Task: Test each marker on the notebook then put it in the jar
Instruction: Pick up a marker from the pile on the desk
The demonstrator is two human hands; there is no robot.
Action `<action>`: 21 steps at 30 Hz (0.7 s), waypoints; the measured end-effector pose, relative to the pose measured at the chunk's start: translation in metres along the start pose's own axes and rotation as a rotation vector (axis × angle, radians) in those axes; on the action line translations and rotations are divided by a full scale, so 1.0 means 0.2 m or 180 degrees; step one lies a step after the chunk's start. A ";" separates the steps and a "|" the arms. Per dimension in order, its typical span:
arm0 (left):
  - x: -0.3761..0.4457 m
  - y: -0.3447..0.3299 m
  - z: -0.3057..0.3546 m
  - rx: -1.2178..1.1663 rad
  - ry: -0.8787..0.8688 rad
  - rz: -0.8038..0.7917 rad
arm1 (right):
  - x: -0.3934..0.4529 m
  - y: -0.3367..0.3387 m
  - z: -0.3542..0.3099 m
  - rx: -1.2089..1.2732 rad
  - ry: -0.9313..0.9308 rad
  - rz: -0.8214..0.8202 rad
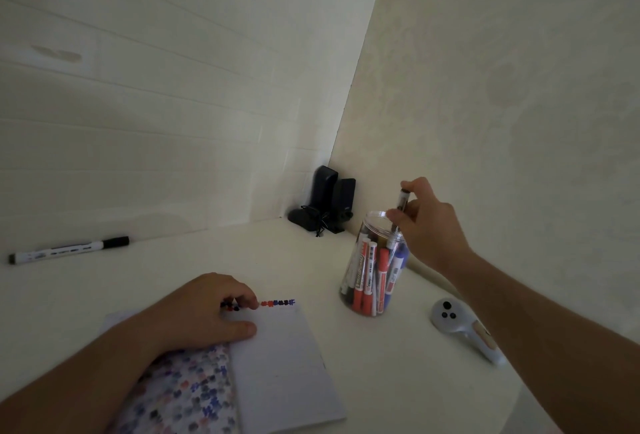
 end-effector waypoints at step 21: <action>-0.02 0.02 -0.01 -0.0087 0.0218 0.0038 | -0.17 -0.04 -0.26 -0.0590 0.0936 0.0761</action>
Point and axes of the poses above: each hand's wrist, its own x-axis towards the middle knuckle, its own y-axis out of the back of the hand, z = x × y, the point moved 10 cm from there along x, towards the middle knuckle, and after that the axes turned 6 degrees about x, right-handed, at the moved point
